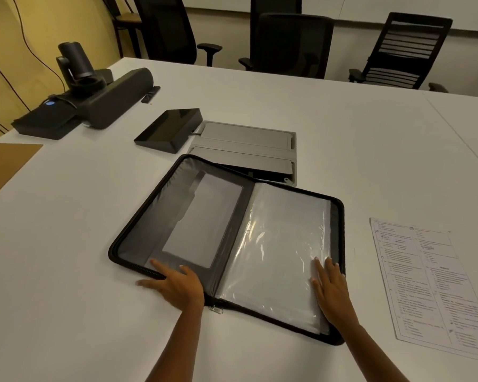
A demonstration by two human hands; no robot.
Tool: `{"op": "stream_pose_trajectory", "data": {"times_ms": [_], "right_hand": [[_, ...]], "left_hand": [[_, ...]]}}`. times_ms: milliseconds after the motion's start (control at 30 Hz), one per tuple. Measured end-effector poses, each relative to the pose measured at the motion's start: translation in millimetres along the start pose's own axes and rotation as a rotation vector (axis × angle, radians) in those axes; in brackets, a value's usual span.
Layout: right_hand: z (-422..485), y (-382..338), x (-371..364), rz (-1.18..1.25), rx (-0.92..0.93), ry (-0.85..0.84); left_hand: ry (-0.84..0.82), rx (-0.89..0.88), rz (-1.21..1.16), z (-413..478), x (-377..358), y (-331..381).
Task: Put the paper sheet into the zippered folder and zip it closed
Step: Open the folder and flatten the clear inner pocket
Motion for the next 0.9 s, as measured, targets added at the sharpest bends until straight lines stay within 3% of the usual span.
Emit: {"op": "stream_pose_trajectory", "data": {"times_ms": [100,267,567,733,900], "right_hand": [[-13,-6,-9,-0.021,-0.008,-0.002],[-24,-15,-24,-0.079,-0.080,-0.019],[-38,-42,-36,-0.148,-0.213,-0.104],[-13,-43,-14,-0.276,-0.145,-0.097],[22,-16,23,-0.330,-0.142,-0.077]], "left_hand": [[0.024,0.001,-0.135,8,7,6],[0.038,-0.079,-0.136,15,13,15],[-0.134,-0.236,-0.052,31,1,39],[-0.163,-0.156,-0.050,11,-18,30],[-0.218,-0.090,0.208,-39,-43,15]]}}
Point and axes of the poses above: each hand's wrist, its own z-axis towards the middle knuckle, its own x-axis out of the back of the hand, y = z × x, the point moved 2 cm from there along z, towards the middle knuckle, and after that the axes turned 8 degrees about -y, right-handed, at the moved point
